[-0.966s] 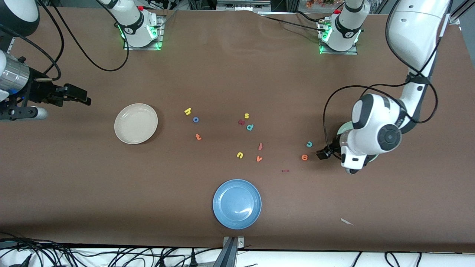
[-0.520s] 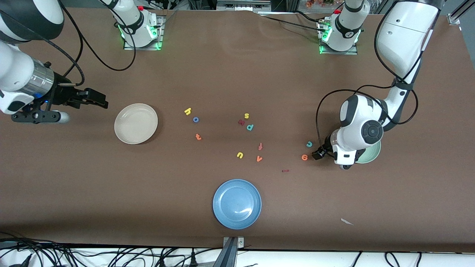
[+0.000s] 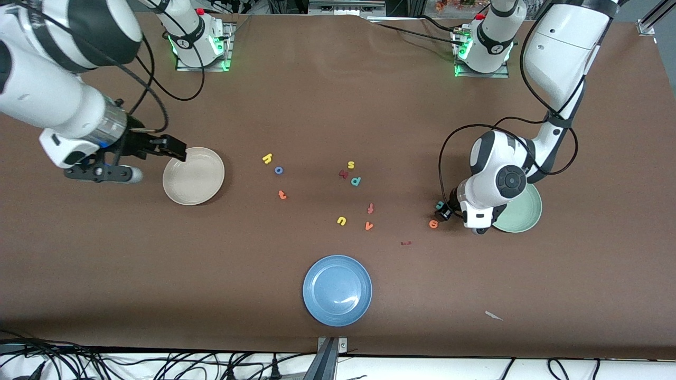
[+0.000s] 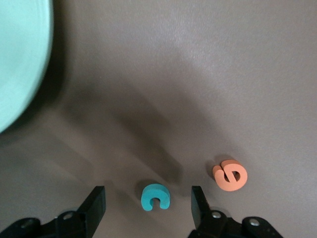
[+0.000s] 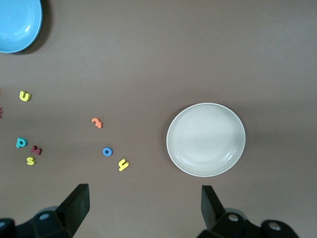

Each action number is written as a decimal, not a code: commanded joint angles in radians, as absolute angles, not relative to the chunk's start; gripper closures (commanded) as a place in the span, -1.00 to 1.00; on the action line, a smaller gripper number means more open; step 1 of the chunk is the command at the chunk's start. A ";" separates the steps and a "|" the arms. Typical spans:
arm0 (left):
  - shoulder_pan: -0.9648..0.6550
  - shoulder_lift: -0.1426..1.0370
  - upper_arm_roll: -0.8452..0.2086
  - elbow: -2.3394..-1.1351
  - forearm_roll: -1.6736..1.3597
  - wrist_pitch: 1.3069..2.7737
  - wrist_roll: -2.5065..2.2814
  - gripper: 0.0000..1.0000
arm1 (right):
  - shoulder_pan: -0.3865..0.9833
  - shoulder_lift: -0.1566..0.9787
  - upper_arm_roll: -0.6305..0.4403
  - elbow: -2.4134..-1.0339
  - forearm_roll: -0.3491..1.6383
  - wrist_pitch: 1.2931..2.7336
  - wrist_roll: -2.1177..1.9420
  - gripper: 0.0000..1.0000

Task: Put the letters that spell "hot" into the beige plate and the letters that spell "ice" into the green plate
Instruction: 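Reach the left gripper toward the teal c while the right gripper moves out, then grasp the teal c with the left gripper and drop it on the green plate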

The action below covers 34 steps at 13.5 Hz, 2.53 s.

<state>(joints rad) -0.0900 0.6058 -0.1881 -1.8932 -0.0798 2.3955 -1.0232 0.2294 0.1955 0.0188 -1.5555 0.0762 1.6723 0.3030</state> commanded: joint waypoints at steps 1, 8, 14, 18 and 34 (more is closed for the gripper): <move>-0.107 0.617 -0.181 -1.902 -0.055 2.416 -1.051 -0.54 | 0.258 0.209 0.014 -1.548 0.049 1.675 0.331 -1.00; -0.117 0.635 -0.181 -1.901 -0.054 2.416 -1.054 0.05 | 0.319 0.246 0.046 -1.641 0.058 1.796 0.373 -1.00; -0.112 0.635 -0.179 -1.896 -0.051 2.413 -1.042 0.99 | 0.239 0.196 0.187 -1.883 0.052 2.021 0.374 -1.00; -0.088 0.573 -0.181 -1.876 0.000 2.367 -0.996 1.00 | 0.221 0.164 0.239 -2.086 0.048 2.213 0.374 -1.00; 0.176 0.577 -0.178 -1.816 -0.063 1.962 -0.357 1.00 | 0.222 0.302 0.298 -2.307 -0.102 2.597 0.373 -1.00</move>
